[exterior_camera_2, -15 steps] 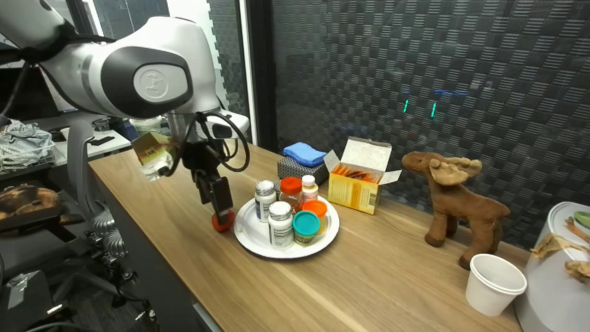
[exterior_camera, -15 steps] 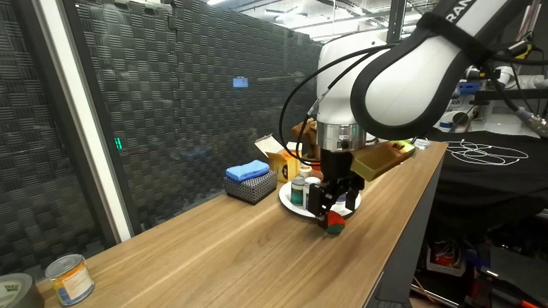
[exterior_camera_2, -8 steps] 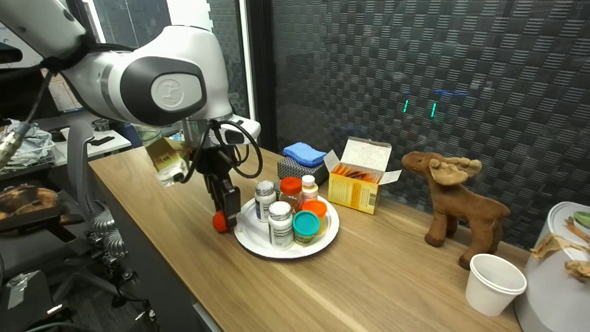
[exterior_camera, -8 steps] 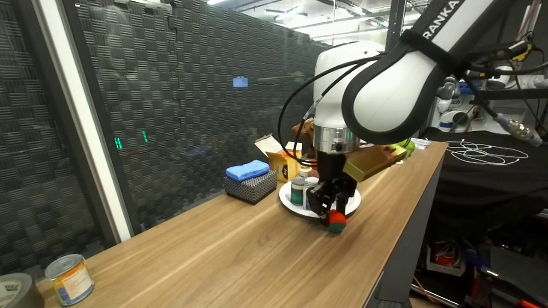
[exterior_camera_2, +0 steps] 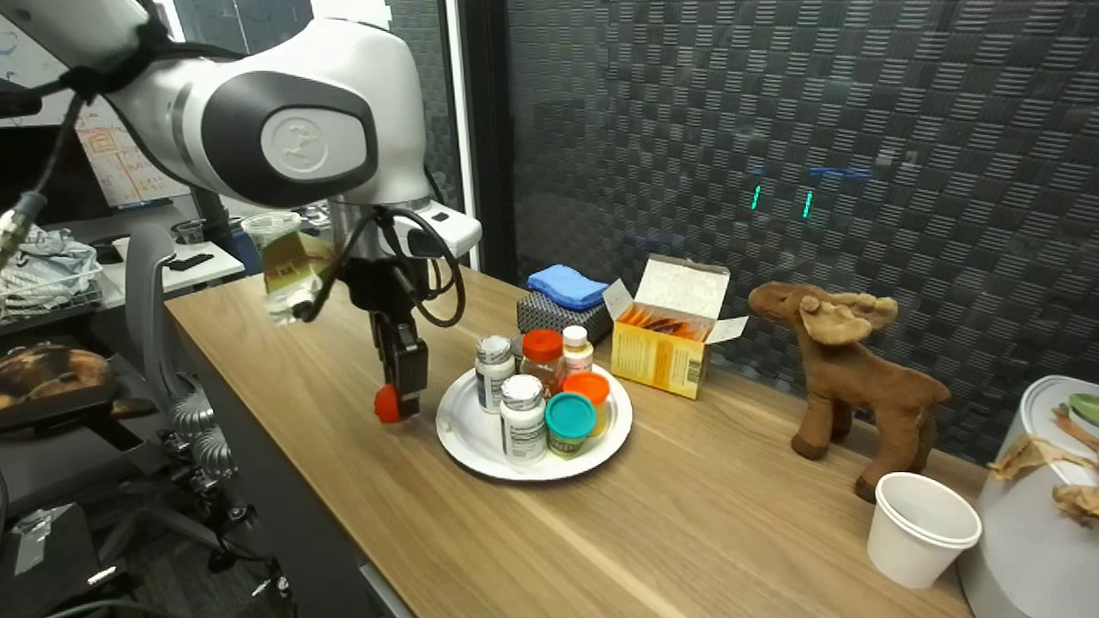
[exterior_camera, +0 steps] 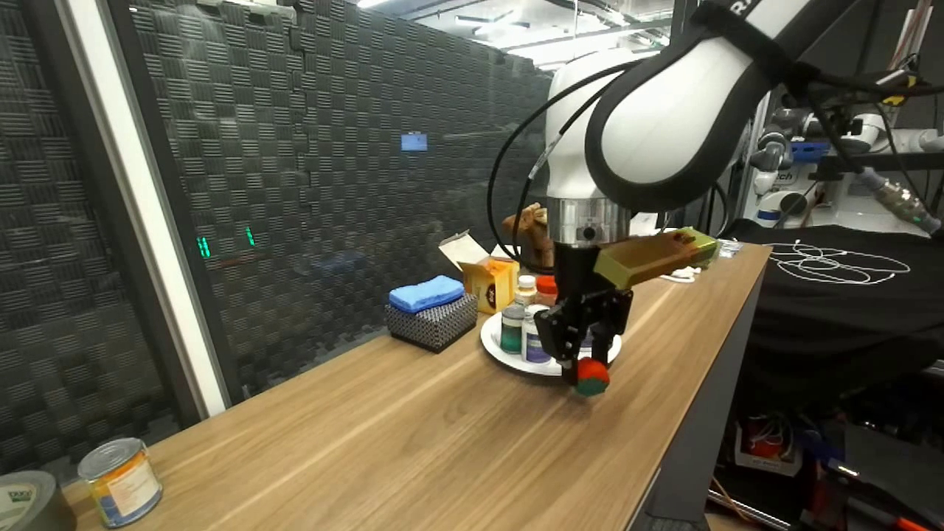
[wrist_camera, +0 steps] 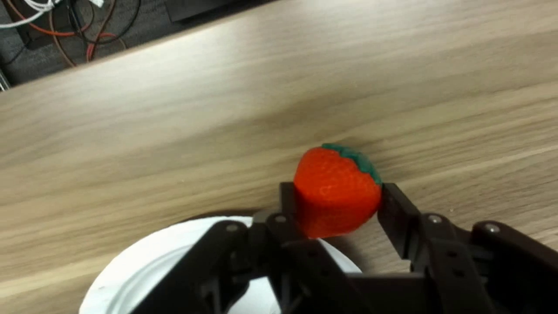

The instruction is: Put the bottles on the tray

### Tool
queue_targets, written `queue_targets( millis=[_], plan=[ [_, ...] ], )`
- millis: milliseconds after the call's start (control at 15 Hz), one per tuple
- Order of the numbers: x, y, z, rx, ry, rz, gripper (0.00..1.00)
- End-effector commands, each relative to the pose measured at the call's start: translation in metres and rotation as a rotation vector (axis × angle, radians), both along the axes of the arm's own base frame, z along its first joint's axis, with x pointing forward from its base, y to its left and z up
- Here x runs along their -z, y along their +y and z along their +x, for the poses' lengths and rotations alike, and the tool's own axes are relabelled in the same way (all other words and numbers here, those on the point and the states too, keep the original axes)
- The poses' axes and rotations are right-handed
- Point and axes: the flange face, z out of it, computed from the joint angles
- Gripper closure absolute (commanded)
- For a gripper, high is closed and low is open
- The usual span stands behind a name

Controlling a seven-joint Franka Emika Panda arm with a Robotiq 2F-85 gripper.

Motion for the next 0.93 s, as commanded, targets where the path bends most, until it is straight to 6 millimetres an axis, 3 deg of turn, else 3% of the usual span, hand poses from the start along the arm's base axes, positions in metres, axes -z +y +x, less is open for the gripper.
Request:
queue_targets(
  millis=[0,267,800,867],
  plan=[
    [-0.038,-0.009,-0.014,0.059,0.027,0.035,0.74],
    [-0.050,-0.014,-0.002,0.090,-0.062,-0.015,0.74],
    [-0.034,-0.002,0.015,0.011,-0.243,-0.192,0.74],
    [-0.034,0.000,0.013,-0.005,-0.245,-0.199,0.43]
  ],
)
